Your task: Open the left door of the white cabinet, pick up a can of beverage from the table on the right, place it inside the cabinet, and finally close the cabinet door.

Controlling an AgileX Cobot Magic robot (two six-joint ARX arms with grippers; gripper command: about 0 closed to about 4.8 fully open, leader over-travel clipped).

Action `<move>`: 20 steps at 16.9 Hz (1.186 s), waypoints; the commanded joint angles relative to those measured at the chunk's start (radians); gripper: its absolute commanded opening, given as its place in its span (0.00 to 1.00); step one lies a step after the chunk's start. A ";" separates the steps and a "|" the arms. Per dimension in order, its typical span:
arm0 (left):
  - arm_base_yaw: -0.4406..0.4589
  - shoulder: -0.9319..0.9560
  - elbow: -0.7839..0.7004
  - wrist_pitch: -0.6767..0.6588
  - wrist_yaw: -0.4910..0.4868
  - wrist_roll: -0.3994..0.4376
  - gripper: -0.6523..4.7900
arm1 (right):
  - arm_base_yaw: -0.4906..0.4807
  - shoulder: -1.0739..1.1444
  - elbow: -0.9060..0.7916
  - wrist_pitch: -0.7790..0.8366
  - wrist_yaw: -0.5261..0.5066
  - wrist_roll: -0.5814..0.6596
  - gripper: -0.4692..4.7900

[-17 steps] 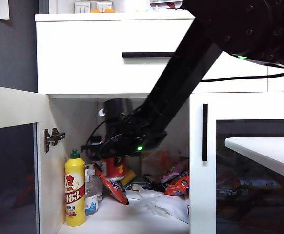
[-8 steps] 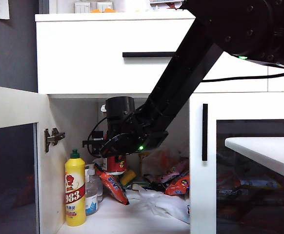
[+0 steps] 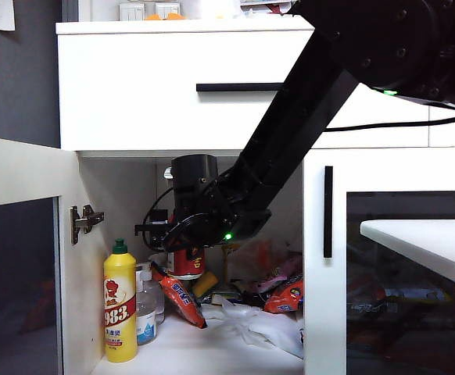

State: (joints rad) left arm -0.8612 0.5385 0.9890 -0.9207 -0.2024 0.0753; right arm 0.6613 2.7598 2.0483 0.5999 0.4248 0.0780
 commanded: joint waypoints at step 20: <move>0.002 -0.012 0.002 0.018 -0.004 0.003 1.00 | 0.005 -0.013 0.013 0.064 0.026 0.029 1.00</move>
State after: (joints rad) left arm -0.8612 0.5259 0.9890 -0.9173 -0.2024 0.0753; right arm 0.6594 2.7518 2.0571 0.6460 0.4465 0.1009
